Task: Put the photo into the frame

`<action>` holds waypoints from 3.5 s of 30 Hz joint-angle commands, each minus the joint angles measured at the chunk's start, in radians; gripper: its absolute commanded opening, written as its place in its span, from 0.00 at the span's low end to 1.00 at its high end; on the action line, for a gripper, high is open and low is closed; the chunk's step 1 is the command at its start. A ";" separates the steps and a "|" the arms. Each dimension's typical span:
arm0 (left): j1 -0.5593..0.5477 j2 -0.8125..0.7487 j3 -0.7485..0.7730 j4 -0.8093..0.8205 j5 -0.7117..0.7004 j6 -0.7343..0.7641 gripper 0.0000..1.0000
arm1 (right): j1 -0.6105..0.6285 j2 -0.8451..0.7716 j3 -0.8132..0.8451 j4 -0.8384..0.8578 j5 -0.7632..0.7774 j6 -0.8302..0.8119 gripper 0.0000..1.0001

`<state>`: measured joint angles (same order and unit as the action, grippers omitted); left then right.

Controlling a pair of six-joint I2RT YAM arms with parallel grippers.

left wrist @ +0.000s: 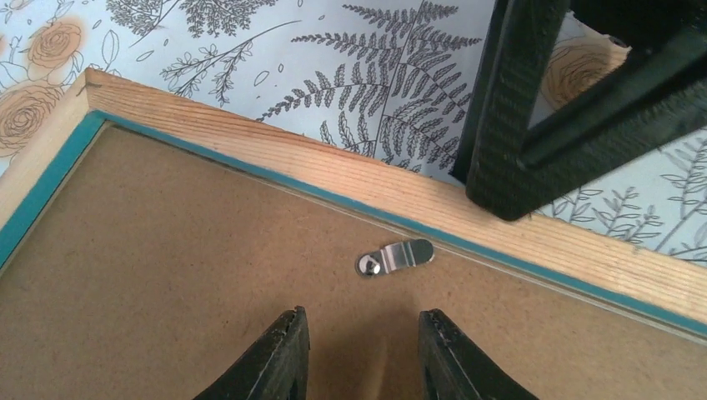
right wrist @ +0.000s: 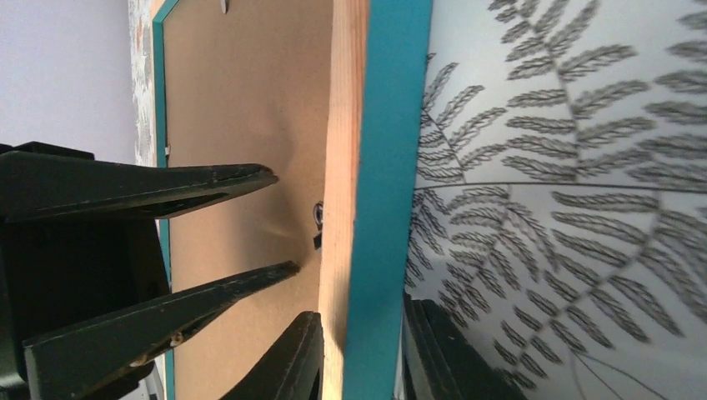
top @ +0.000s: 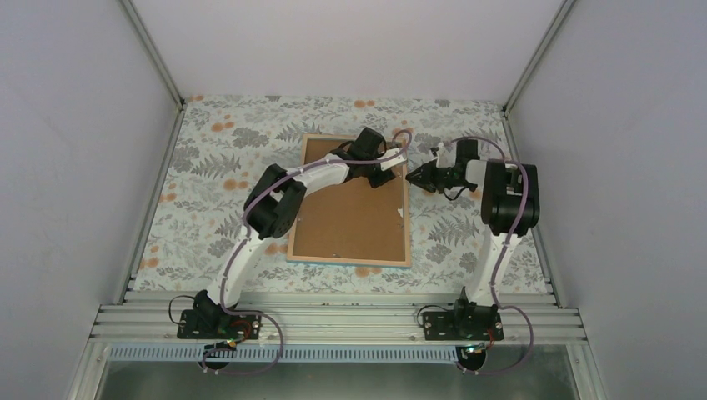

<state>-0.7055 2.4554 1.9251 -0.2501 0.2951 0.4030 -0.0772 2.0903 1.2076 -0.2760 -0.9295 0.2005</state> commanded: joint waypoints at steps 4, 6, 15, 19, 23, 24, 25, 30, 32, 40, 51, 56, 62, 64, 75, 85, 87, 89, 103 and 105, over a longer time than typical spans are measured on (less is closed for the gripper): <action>-0.020 0.070 0.057 -0.042 -0.018 0.019 0.33 | 0.032 0.045 0.014 0.043 -0.021 0.036 0.22; -0.023 0.084 0.076 -0.050 -0.021 0.020 0.33 | 0.034 0.050 0.009 0.045 -0.022 0.037 0.19; -0.024 0.193 0.245 -0.116 -0.080 -0.068 0.21 | 0.042 0.049 -0.034 0.063 -0.016 0.037 0.15; -0.024 0.208 0.282 -0.128 -0.069 -0.098 0.18 | 0.045 0.045 -0.043 0.066 -0.015 0.037 0.15; -0.024 0.197 0.279 -0.118 -0.071 -0.147 0.14 | 0.046 0.041 -0.049 0.065 -0.012 0.035 0.15; -0.023 0.191 0.278 -0.117 -0.073 -0.157 0.14 | 0.045 0.038 -0.052 0.067 -0.011 0.035 0.15; -0.024 0.185 0.275 -0.115 -0.070 -0.162 0.14 | 0.045 0.036 -0.052 0.066 -0.009 0.034 0.15; -0.016 0.111 0.255 -0.122 -0.005 -0.151 0.22 | 0.044 0.015 -0.016 0.019 0.022 -0.007 0.15; -0.009 0.052 0.233 -0.145 0.024 -0.129 0.28 | 0.044 -0.023 0.000 0.001 0.034 -0.034 0.16; 0.046 -0.394 -0.230 -0.159 0.156 0.063 0.60 | 0.049 -0.194 0.045 -0.113 0.008 -0.240 0.39; 0.108 -0.870 -0.823 -0.315 0.236 0.369 0.72 | 0.160 -0.219 0.030 -0.284 -0.076 -0.406 0.40; 0.082 -0.938 -0.952 -0.318 0.210 0.474 0.72 | 0.243 -0.202 0.007 -0.286 -0.064 -0.427 0.38; 0.026 -0.965 -1.012 -0.314 0.188 0.666 0.71 | 0.316 -0.191 -0.035 -0.302 -0.031 -0.471 0.36; -0.009 -0.967 -1.034 -0.299 0.167 0.734 0.71 | 0.334 -0.183 -0.055 -0.308 -0.031 -0.482 0.34; -0.085 -0.831 -0.972 -0.285 0.129 0.781 0.69 | 0.381 -0.177 -0.172 -0.300 -0.038 -0.519 0.31; -0.119 -0.782 -0.977 -0.326 0.102 0.830 0.62 | 0.384 -0.135 -0.212 -0.278 -0.019 -0.524 0.27; -0.126 -0.770 -0.976 -0.330 0.093 0.832 0.61 | 0.384 -0.133 -0.216 -0.275 -0.011 -0.526 0.26; -0.132 -0.764 -0.979 -0.333 0.084 0.844 0.60 | 0.384 -0.131 -0.220 -0.271 -0.005 -0.527 0.26; -0.161 -0.779 -1.008 -0.398 0.062 0.895 0.36 | 0.385 -0.125 -0.230 -0.260 0.014 -0.526 0.24; -0.166 -0.782 -1.000 -0.408 0.067 0.887 0.34 | 0.384 -0.123 -0.230 -0.259 0.014 -0.526 0.24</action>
<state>-0.8536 1.6825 0.9325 -0.5743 0.3428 1.2766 0.2943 1.9320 1.0035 -0.5358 -0.9817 -0.3061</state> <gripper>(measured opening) 0.360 0.240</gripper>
